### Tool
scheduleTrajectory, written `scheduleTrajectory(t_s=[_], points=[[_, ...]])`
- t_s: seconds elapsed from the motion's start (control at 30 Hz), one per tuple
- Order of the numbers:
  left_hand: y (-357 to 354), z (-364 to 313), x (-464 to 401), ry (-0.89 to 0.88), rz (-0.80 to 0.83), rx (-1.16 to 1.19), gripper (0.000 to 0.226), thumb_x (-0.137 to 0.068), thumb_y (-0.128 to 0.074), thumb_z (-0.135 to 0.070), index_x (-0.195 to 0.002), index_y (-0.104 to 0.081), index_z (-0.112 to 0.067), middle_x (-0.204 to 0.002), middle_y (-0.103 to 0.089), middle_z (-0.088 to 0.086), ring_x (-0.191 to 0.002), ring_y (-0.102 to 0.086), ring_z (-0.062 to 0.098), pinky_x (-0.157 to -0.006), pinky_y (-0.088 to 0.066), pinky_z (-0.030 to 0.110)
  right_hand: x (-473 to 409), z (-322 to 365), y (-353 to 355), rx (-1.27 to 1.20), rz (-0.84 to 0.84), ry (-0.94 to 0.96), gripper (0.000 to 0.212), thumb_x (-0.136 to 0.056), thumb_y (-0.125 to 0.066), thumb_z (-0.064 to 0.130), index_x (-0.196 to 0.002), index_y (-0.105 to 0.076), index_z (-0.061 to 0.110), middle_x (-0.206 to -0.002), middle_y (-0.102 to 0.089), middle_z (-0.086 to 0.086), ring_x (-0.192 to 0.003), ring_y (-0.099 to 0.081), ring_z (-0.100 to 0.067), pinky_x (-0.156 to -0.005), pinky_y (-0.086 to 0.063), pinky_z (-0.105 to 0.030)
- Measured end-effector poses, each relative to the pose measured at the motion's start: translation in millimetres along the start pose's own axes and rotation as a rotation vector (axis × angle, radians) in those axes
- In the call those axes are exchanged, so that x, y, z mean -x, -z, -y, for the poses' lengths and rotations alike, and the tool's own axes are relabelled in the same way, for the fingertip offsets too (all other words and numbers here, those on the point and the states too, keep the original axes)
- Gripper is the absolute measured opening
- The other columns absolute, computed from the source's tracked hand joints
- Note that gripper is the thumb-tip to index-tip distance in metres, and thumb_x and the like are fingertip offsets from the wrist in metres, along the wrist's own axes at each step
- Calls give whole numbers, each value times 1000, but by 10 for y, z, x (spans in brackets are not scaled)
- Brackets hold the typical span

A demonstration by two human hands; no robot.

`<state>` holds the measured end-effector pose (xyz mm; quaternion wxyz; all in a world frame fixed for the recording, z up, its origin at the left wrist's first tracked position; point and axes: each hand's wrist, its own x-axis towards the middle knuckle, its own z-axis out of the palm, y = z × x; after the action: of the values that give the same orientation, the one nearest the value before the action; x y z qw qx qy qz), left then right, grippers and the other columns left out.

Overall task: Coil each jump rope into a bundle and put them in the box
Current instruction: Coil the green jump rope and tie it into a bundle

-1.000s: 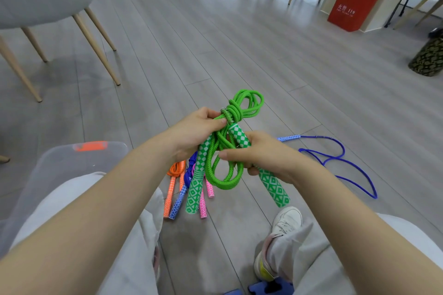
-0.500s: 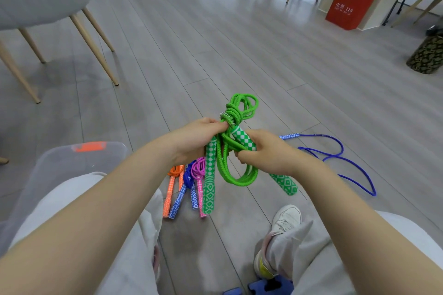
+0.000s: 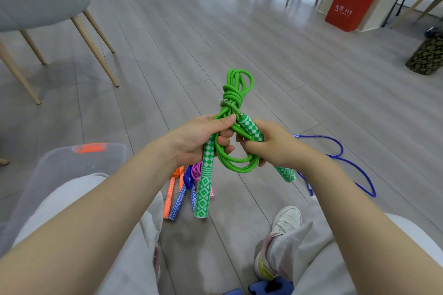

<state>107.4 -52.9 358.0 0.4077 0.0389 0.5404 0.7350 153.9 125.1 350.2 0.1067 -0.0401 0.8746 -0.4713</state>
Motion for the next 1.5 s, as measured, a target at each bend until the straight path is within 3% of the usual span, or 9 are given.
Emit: scheduleTrajectory(t_s=[0.2,0.37,0.5,0.7,0.93,1.1,1.2,1.3,1.5], points=[[27,-3,-27,-73,-46,-71,11,-95,-55,-17,-85,-57,-15,-59,-39,-6,-46,-36,6,-51,-47,22,-6,5,3,31,-14,3,6,-90,-61,20,-96,-61,20,-79,-62,-15,-59,-54,-10,-47,-50,-27],[103,-52,-82,-149,-222,-52,12,-96,-52,-10,-85,-52,-15,-58,-38,-4,-42,-35,5,-45,-44,20,77,-32,123,21,116,-228,31,-88,-63,47,-94,-59,17,-75,-69,-8,-62,-67,-20,-59,-58,-34],[173,-69,-92,-185,-295,-47,8,-95,-54,-10,-89,-52,-14,-59,-39,-3,-42,-37,6,-45,-45,21,155,-38,244,42,70,-265,45,-87,-58,58,-90,-55,14,-56,-51,0,-48,-47,-17,-47,-41,-27],[133,-42,-109,-202,-283,-74,6,-95,-54,-9,-94,-49,-12,-61,-41,-2,-45,-39,7,-47,-45,23,88,98,131,-412,-7,-140,19,-81,-39,18,-98,-49,17,-68,-56,-4,-55,-35,-14,-55,-27,-29],[132,-52,-136,-203,-284,44,28,-92,-51,-3,-119,-55,-4,-66,-45,1,-43,-42,7,-44,-44,21,99,209,-113,-639,12,42,27,-92,-58,2,-118,-55,10,-96,-65,-6,-71,-59,-17,-72,-56,-31],[141,-88,-113,-193,-219,129,15,-93,-50,-6,-108,-55,-7,-74,-48,5,-43,-41,6,-45,-44,20,-5,113,-164,-318,-248,-14,57,-69,-79,42,-120,-58,29,-108,-56,11,-83,-51,-13,-77,-45,-28],[114,-105,-77,-203,-183,120,12,-94,-47,-6,-104,-55,-8,-67,-48,2,-43,-41,6,-43,-44,21,-9,80,-171,-456,-47,-108,73,-71,-78,45,-134,-49,22,-126,-60,6,-109,-61,-8,-89,-50,-25],[99,-101,-75,-202,-172,96,19,-95,-47,-8,-113,-55,-8,-54,-50,-3,-43,-41,6,-44,-43,20,9,119,-205,-650,109,-86,46,-80,-71,28,-120,-63,7,-113,-71,-5,-102,-68,-16,-84,-54,-26],[115,-126,-81,-201,-160,139,19,-96,-46,-10,-115,-51,-8,-54,-48,-2,-46,-44,8,-45,-46,22,-36,116,-253,-712,-43,-68,28,-89,-64,17,-114,-64,3,-96,-70,-5,-73,-66,-11,-59,-53,-23]])
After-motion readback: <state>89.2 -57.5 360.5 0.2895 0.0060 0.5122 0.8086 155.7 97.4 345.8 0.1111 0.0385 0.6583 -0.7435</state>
